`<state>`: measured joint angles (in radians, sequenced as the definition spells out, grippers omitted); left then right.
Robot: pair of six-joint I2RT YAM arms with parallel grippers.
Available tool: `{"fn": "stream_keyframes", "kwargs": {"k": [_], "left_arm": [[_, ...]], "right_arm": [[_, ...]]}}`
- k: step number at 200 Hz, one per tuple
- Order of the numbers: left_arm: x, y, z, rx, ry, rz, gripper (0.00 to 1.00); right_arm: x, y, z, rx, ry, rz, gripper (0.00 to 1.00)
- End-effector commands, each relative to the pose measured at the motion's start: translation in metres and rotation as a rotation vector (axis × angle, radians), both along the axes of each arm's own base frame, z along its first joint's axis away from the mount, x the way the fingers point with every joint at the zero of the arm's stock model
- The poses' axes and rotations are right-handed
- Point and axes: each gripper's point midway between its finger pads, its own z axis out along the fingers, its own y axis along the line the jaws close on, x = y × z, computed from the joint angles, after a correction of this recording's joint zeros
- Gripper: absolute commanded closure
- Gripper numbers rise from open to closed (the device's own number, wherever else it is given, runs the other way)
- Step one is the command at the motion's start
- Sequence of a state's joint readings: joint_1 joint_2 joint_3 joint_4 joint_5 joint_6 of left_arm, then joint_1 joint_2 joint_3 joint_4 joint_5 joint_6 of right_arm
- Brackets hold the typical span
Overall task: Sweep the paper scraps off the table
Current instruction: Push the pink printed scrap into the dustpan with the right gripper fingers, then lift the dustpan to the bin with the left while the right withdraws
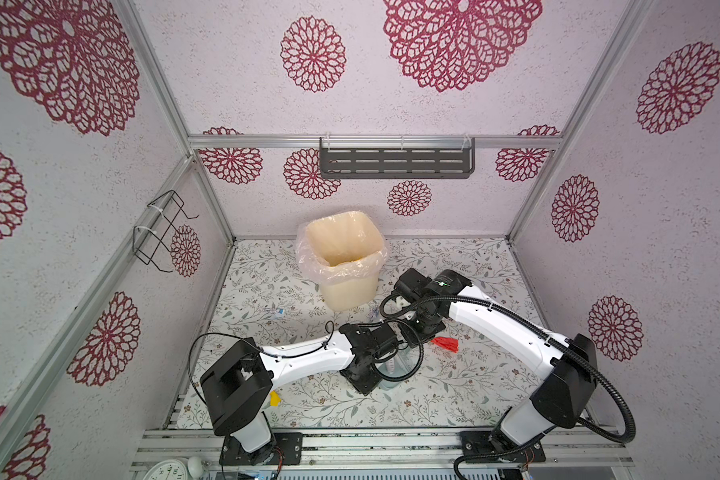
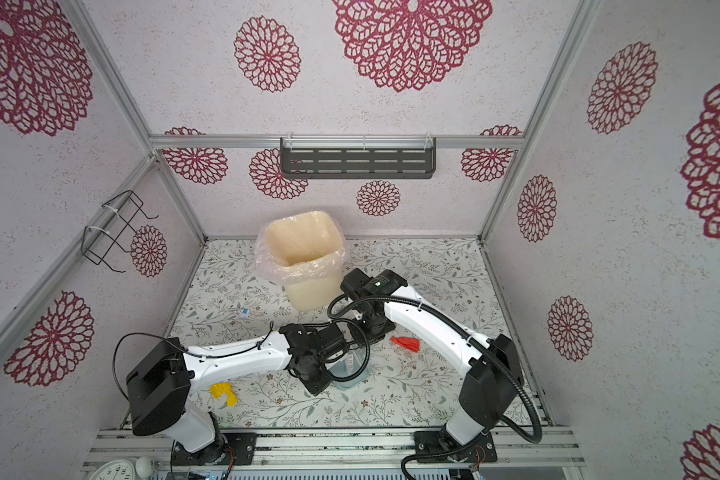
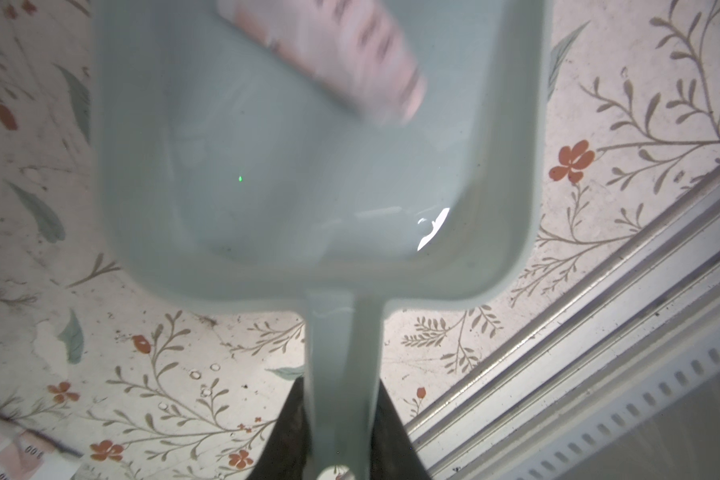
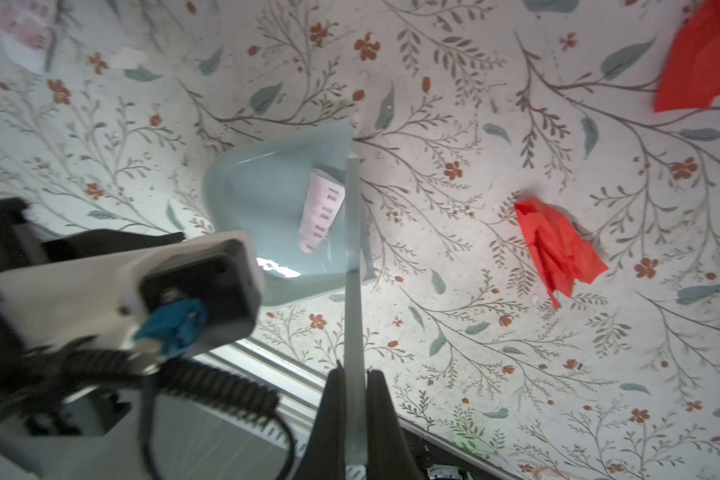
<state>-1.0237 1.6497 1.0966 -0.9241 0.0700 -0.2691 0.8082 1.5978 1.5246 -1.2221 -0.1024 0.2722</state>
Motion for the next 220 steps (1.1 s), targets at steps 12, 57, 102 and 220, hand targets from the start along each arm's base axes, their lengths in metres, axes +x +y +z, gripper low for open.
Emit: {"fn": "stream_keyframes", "kwargs": {"k": [12, 57, 102, 220], "left_arm": [[0.001, 0.003, -0.004, 0.001, -0.008, 0.002, 1.0], [0.003, 0.005, -0.003, -0.013, -0.028, 0.025, 1.0], [0.01, 0.007, 0.005, -0.042, -0.093, 0.048, 1.0], [0.029, 0.015, 0.134, -0.196, -0.315, 0.131, 1.0]], "right_arm": [[-0.023, 0.008, 0.036, 0.115, 0.044, -0.01, 1.0], [-0.007, -0.03, 0.036, 0.0, -0.019, -0.074, 1.0], [0.01, -0.047, 0.049, 0.018, -0.069, -0.137, 1.0], [0.032, -0.086, 0.056, 0.187, -0.108, -0.33, 1.0]]}}
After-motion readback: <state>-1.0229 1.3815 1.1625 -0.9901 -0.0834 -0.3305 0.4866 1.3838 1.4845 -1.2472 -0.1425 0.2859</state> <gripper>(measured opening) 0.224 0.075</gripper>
